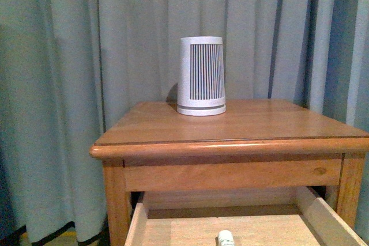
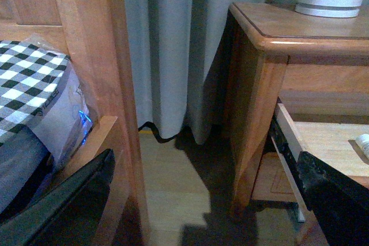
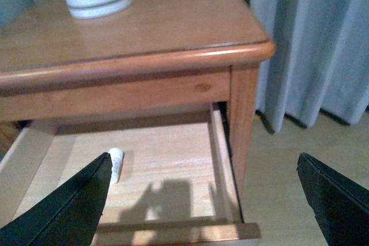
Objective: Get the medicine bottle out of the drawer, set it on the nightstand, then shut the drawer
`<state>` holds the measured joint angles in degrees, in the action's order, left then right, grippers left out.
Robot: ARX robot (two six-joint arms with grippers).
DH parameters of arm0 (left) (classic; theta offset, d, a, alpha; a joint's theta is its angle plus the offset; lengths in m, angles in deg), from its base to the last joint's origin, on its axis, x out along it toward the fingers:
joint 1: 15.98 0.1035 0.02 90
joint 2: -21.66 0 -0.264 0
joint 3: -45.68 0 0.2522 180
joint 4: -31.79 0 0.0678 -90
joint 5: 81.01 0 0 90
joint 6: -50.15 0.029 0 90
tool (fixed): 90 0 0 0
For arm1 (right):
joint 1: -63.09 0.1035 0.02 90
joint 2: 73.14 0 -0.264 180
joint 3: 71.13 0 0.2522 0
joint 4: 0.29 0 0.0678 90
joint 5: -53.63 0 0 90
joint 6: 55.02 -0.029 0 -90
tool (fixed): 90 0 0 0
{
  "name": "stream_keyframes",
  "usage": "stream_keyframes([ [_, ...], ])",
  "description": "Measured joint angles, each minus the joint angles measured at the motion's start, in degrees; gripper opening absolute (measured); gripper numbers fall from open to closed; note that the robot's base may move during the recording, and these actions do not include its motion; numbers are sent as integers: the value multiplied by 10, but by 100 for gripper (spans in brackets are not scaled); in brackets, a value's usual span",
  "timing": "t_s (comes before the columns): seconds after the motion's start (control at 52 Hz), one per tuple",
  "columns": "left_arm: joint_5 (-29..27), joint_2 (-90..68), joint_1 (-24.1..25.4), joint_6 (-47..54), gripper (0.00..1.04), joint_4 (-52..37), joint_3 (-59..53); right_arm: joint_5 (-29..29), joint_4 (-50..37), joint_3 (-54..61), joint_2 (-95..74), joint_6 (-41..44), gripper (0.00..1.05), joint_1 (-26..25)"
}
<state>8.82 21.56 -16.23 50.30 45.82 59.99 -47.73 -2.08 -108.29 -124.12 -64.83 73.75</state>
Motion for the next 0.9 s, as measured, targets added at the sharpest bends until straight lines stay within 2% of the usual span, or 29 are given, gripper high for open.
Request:
stream_keyframes([
  [0.231,0,0,0,0,98,0,0,33,69,-199,-296,-38,98,37],
  [0.423,0,0,0,0,98,0,0,6,84,-317,-505,-55,98,75],
  [0.634,0,0,0,0,98,0,0,-38,75,-414,-648,-62,98,113],
  [0.903,0,0,0,0,98,0,0,-52,82,-490,-745,-84,98,135],
])
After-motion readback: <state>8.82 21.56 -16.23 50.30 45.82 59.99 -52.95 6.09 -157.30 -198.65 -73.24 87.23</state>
